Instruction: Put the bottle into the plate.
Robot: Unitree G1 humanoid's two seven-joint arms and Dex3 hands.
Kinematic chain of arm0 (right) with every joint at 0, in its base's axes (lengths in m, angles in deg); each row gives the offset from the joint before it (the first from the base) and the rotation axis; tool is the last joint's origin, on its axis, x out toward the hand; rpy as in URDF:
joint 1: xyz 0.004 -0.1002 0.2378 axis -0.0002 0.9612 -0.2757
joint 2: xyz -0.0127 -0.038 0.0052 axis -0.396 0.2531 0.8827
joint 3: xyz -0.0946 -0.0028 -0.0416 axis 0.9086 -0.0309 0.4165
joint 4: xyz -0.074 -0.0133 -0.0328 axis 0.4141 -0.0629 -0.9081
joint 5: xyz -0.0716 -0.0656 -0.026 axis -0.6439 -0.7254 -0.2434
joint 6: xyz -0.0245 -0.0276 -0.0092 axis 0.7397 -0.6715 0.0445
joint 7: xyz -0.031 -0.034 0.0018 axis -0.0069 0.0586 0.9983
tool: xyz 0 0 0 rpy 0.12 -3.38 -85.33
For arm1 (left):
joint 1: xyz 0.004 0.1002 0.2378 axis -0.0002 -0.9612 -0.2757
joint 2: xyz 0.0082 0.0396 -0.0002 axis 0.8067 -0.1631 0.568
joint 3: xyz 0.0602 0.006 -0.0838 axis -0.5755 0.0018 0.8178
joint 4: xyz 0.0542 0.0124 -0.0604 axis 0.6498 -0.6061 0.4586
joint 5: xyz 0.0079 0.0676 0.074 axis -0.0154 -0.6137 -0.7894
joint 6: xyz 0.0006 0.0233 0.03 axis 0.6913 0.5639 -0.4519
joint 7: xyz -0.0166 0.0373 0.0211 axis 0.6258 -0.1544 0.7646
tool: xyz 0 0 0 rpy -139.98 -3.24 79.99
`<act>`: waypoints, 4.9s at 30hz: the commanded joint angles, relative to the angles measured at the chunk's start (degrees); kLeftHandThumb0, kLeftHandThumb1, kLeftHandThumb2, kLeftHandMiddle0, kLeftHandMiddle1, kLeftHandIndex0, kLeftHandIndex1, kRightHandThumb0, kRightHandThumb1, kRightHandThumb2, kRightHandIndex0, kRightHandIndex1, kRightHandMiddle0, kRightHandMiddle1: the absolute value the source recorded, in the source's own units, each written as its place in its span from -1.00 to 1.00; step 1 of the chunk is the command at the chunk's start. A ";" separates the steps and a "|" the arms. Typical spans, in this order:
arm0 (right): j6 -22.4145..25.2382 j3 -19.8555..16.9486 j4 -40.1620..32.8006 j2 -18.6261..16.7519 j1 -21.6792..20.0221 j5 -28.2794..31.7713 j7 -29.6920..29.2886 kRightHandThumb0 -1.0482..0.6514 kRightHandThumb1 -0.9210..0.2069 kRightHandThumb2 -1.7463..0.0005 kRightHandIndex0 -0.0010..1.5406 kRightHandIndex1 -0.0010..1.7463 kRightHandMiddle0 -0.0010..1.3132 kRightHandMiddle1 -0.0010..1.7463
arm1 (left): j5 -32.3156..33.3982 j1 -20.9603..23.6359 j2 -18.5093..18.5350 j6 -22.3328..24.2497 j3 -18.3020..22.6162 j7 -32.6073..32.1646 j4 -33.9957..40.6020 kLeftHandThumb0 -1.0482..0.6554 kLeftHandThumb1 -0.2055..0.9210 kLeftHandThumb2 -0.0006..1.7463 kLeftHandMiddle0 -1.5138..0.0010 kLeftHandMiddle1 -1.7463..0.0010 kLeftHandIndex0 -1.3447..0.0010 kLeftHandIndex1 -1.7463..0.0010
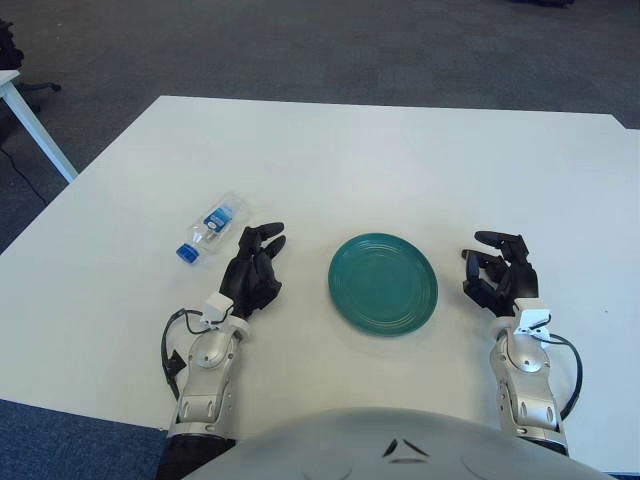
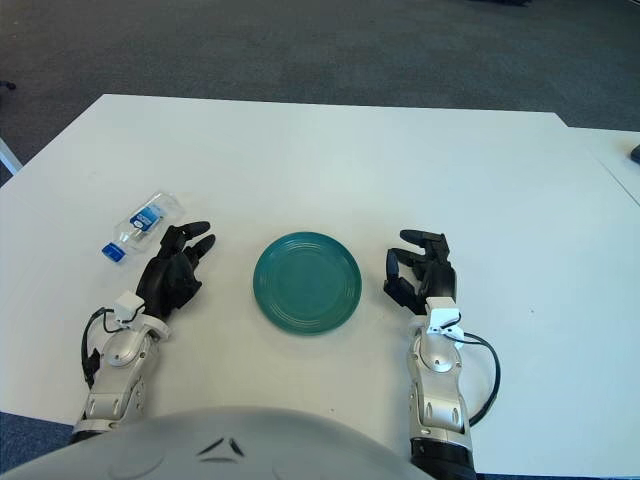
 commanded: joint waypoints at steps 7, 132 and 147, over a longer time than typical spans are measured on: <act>2.44 -0.38 0.65 -0.01 1.16 -0.65 -0.64 -0.32 -0.50 -0.01 -0.38 0.09 -0.78 0.48 | -0.51 -0.65 0.16 1.09 -0.18 -0.30 -0.51 -0.45 1.00 0.15 0.51 0.55 0.99 -0.22; -5.05 -4.36 17.36 4.55 -4.34 3.99 2.32 -0.26 -0.39 -0.17 -0.37 0.17 -0.79 0.46 | -66.78 16.13 3.76 28.09 -11.67 -24.73 4.66 -1.00 1.00 -0.19 0.59 0.94 1.00 0.16; -9.32 -6.96 22.09 7.49 -5.39 6.63 6.11 -0.25 -0.44 -0.21 -0.43 0.14 -0.75 0.48 | -60.31 23.85 9.50 24.61 -11.82 -32.10 -14.11 -1.00 1.00 -0.29 0.64 0.98 1.00 0.01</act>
